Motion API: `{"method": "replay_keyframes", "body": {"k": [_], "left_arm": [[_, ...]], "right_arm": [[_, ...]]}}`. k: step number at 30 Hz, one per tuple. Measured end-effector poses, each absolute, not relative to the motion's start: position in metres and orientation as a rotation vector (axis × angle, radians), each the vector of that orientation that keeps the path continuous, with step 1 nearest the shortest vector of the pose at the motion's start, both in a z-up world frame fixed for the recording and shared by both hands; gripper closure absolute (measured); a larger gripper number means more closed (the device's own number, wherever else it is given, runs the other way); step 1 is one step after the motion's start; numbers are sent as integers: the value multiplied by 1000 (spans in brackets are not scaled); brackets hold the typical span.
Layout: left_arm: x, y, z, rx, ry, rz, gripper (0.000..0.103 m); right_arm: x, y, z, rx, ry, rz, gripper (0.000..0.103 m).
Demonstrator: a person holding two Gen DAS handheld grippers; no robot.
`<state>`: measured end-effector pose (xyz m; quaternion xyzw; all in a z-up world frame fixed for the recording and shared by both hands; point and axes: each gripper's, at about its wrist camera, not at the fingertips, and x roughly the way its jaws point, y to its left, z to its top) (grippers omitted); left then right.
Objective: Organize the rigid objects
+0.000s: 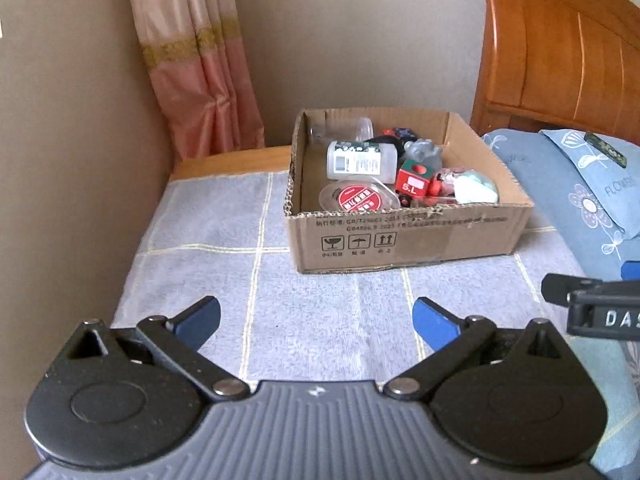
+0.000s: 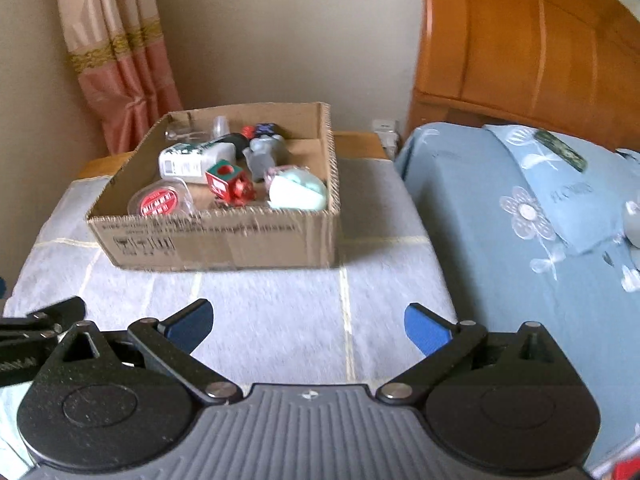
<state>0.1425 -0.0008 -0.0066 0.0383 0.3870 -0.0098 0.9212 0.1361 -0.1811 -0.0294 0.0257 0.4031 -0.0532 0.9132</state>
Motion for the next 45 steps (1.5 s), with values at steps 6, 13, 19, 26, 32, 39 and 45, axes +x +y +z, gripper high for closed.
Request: {"method": "replay_keyframes", "body": {"k": [6,13,19,26,32,39,45], "left_arm": [[124,-4,13,61,760,-43,1],[111,-3,30,59,720,-11,1],[108,-7,31,83,710,4,1],[107,-10,31,88,709,4,1],[107,-10,32,92,709,14,1],[108,-11,33,98,711,18,1],[108,-10,32,98,709,25,1]], "right_arm": [[112,-173,-11,44,768,-103,0],[100,-170,9,36,709,-104,0],[99,-167,12,36,698,-96,0],[100,-169,10,45,701,-102,0],[102,-170,9,47,703,-99,0],[100,-170,9,46,699,-97,0],[100,-169,10,44,694,-98,0]]}}
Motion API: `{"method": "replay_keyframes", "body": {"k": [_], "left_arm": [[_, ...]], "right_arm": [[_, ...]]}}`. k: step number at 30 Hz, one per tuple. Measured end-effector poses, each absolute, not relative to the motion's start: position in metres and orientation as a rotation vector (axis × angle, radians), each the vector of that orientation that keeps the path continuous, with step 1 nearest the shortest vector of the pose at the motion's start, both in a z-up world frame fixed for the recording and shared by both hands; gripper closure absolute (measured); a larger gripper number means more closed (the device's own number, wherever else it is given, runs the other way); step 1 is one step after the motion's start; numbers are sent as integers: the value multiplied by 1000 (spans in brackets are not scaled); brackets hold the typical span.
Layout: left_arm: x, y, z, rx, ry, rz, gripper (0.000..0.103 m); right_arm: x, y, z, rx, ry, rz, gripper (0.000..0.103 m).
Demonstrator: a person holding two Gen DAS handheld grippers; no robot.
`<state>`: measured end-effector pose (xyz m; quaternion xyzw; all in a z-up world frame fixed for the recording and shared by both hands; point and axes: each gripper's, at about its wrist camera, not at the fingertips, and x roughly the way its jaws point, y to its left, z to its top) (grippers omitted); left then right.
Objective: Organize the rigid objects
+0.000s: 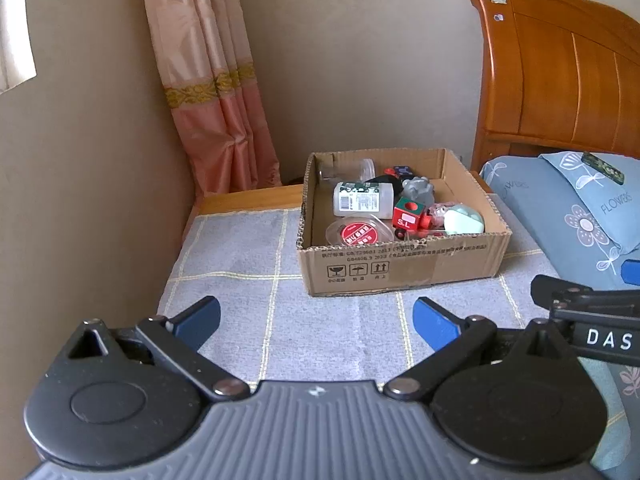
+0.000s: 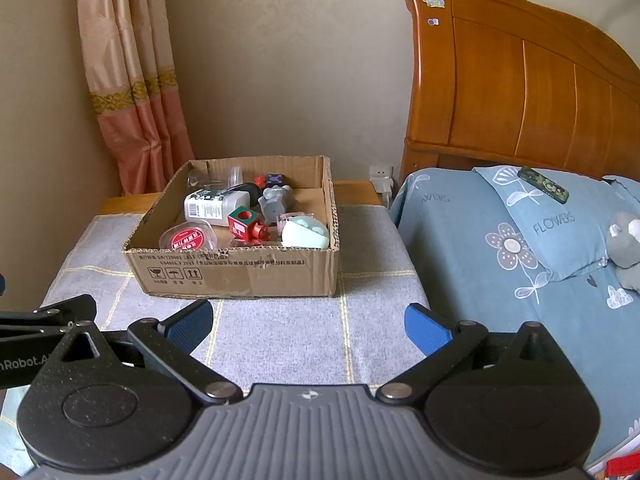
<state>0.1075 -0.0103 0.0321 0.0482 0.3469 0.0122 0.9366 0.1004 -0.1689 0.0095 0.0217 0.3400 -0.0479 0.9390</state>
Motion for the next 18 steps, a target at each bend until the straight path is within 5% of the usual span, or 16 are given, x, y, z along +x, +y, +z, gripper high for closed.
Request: {"method": "replay_keyframes", "body": {"k": [18], "left_arm": [[107,-11,32,111,707,33,1]], "right_arm": [[99,-168,11,42,686,-95,0]]}}
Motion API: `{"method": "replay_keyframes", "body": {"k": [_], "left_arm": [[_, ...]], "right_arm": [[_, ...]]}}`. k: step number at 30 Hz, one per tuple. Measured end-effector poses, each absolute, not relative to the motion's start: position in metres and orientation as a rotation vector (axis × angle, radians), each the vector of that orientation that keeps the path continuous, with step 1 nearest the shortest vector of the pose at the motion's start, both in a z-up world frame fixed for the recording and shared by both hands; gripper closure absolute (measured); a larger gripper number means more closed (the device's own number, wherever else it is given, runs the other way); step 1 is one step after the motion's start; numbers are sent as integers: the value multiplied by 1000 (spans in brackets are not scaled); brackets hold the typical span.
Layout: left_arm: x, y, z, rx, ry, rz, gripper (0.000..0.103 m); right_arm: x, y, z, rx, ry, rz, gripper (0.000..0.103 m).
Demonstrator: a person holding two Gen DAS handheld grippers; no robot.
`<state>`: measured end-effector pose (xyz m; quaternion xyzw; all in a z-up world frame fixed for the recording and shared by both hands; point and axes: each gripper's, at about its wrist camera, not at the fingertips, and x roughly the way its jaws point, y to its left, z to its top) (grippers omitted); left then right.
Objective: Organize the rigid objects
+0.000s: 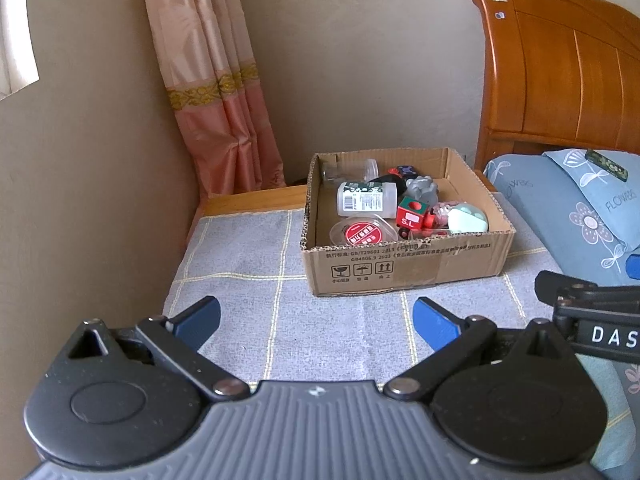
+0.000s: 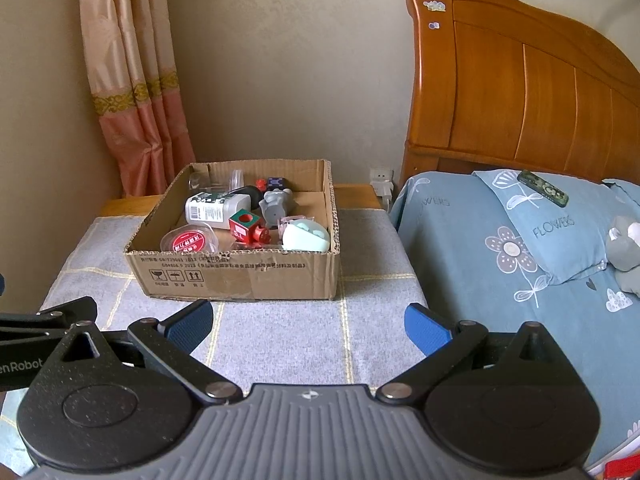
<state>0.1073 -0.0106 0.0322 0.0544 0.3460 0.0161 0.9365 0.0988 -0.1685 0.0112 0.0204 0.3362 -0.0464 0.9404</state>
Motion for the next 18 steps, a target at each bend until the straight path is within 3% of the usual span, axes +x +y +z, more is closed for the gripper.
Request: {"method": "replay_keyframes", "body": {"k": [18], "left_arm": [[108,-10,31,113,710,41,1]], "right_arm": [[99,-166,10,38,687,-93,0]]}}
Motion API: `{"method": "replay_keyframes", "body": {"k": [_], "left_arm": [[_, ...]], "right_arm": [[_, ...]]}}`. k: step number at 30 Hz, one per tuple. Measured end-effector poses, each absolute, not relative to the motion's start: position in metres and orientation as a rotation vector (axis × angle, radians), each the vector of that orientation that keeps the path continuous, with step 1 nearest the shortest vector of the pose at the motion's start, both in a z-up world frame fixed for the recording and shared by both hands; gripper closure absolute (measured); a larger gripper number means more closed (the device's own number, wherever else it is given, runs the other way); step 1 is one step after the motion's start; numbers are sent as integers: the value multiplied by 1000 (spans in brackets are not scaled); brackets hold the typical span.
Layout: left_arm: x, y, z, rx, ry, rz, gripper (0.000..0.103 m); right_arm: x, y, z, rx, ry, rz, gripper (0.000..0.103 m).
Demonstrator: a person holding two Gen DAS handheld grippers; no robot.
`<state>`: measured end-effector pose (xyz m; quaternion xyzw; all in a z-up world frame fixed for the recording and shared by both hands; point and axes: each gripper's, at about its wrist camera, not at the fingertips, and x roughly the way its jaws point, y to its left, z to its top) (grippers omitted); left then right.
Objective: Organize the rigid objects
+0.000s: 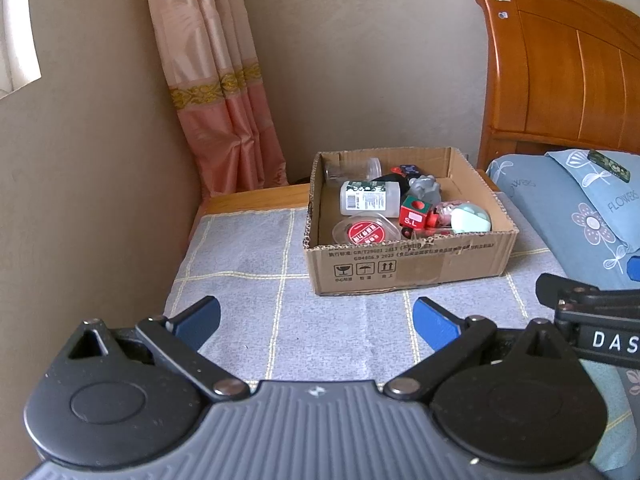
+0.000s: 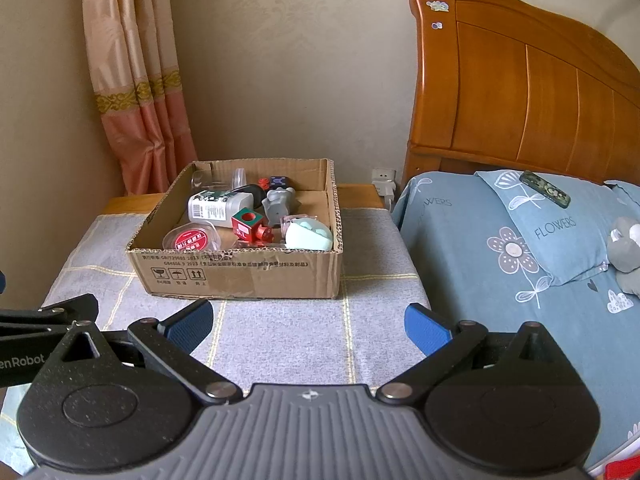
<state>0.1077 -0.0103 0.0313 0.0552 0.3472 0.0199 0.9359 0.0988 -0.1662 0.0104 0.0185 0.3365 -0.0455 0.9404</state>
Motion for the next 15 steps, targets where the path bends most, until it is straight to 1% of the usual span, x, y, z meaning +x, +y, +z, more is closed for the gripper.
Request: {"method": "replay_keyframes", "body": {"k": [15], "left_arm": [[107,-10,30,109,714,45,1]], "right_arm": [[98,-163,11,32,685,-84,0]]}}
